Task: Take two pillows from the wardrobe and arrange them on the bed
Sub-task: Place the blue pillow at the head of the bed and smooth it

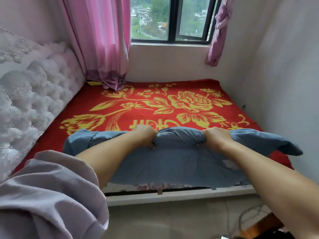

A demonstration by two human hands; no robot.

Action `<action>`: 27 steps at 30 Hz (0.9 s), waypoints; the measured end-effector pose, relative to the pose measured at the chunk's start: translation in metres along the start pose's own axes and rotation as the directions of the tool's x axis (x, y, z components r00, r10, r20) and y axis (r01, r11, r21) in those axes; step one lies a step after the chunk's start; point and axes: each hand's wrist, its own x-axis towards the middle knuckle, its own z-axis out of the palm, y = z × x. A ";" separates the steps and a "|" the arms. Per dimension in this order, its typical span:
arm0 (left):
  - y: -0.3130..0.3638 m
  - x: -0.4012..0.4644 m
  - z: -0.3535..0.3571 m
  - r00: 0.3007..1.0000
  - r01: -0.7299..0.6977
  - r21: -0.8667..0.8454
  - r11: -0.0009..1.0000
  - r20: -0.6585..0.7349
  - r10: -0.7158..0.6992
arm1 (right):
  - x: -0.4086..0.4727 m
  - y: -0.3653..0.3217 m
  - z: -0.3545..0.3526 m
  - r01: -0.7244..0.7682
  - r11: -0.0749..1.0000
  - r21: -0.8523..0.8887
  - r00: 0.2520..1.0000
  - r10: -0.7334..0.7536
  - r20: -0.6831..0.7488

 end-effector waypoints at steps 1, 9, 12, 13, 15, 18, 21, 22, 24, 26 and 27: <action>-0.003 0.016 -0.002 1.000 0.004 -0.003 1.000 -0.003 -0.004 | 0.017 0.005 0.000 0.008 1.000 -0.005 1.000 -0.008 -0.007; -0.032 0.125 -0.016 0.997 0.072 -0.041 0.997 -0.001 -0.072 | 0.147 0.040 0.001 0.088 0.995 -0.047 0.996 -0.087 0.025; -0.048 0.166 -0.018 0.995 0.095 -0.055 0.994 0.034 -0.093 | 0.199 0.046 0.007 0.115 0.991 -0.061 0.993 -0.114 0.022; -0.057 0.180 -0.018 0.994 0.104 -0.063 0.993 0.044 -0.101 | 0.219 0.046 0.009 0.126 0.990 -0.066 0.992 -0.125 0.019; -0.077 0.207 -0.017 0.993 0.113 -0.098 0.989 0.049 -0.108 | 0.257 0.042 0.012 0.147 0.986 -0.075 0.989 -0.146 0.009; -0.107 0.244 -0.015 0.991 0.122 -0.116 0.986 0.063 -0.115 | 0.307 0.033 0.014 0.143 0.985 -0.093 0.990 -0.141 0.028; -0.136 0.277 -0.017 0.991 0.123 -0.118 0.985 0.075 -0.115 | 0.351 0.025 0.014 0.163 0.984 -0.075 0.985 -0.158 0.065; -0.145 0.287 -0.018 0.991 0.124 -0.119 0.985 0.069 -0.117 | 0.363 0.023 0.012 0.165 0.984 -0.071 0.985 -0.161 0.062; -0.160 0.303 -0.024 0.990 0.131 -0.122 0.984 0.058 -0.125 | 0.385 0.022 0.007 0.165 0.984 -0.067 0.985 -0.161 0.064; -0.175 0.321 -0.031 0.990 0.137 -0.107 0.985 0.035 -0.134 | 0.411 0.022 0.003 0.175 0.981 -0.084 0.984 -0.171 0.050; -0.183 0.330 -0.034 0.990 0.143 -0.108 0.984 0.025 -0.141 | 0.426 0.022 0.001 0.184 0.977 -0.108 0.983 -0.181 0.037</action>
